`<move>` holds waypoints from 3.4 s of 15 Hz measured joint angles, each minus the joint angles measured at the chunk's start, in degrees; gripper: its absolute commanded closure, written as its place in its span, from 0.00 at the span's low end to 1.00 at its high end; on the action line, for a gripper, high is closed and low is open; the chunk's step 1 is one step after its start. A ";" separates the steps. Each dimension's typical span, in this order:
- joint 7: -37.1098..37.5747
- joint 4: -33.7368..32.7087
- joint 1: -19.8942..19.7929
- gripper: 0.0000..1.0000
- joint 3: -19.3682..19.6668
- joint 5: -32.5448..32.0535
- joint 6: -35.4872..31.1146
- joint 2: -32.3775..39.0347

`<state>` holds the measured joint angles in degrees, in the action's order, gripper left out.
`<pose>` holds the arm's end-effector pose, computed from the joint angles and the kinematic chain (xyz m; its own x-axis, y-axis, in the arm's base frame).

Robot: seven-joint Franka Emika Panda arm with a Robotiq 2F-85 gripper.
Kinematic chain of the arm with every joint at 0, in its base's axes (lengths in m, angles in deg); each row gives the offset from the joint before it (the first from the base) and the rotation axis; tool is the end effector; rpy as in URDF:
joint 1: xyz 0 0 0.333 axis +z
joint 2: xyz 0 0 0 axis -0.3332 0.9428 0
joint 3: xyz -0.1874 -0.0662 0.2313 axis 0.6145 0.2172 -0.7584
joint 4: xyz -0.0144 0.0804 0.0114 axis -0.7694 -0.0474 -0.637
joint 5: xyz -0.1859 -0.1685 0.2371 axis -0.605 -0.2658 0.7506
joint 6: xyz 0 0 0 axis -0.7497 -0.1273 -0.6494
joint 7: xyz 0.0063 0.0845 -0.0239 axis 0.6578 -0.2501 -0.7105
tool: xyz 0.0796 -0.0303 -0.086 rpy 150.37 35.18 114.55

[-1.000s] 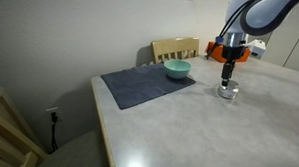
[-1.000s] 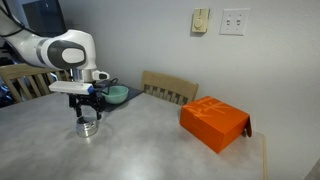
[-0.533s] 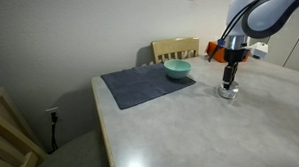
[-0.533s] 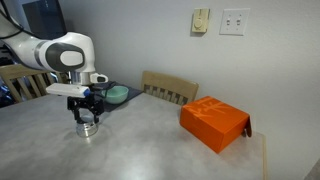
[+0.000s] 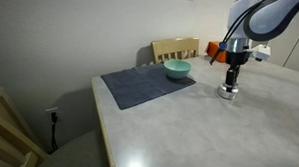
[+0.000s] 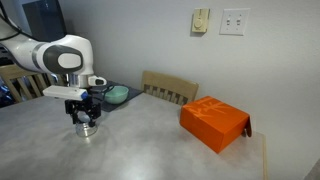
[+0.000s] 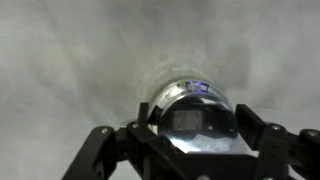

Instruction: Pick up the lid from the silver container and put it on the table.

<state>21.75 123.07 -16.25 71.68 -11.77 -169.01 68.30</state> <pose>0.5245 0.0850 0.1933 0.8954 0.4185 -0.1521 0.4217 -0.9067 -0.0119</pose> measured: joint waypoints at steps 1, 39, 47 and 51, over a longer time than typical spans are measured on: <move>-0.03 0.00 0.01 0.23 -0.03 0.00 0.00 -0.35; -2.23 0.59 -4.57 0.56 5.85 3.69 -3.80 -16.91; -1.70 -5.71 -7.67 0.56 8.10 6.97 -0.75 -8.10; 0.12 -10.69 -7.67 0.56 8.10 6.91 2.05 -0.55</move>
<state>21.87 112.38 -23.91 79.78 -4.86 -166.96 67.75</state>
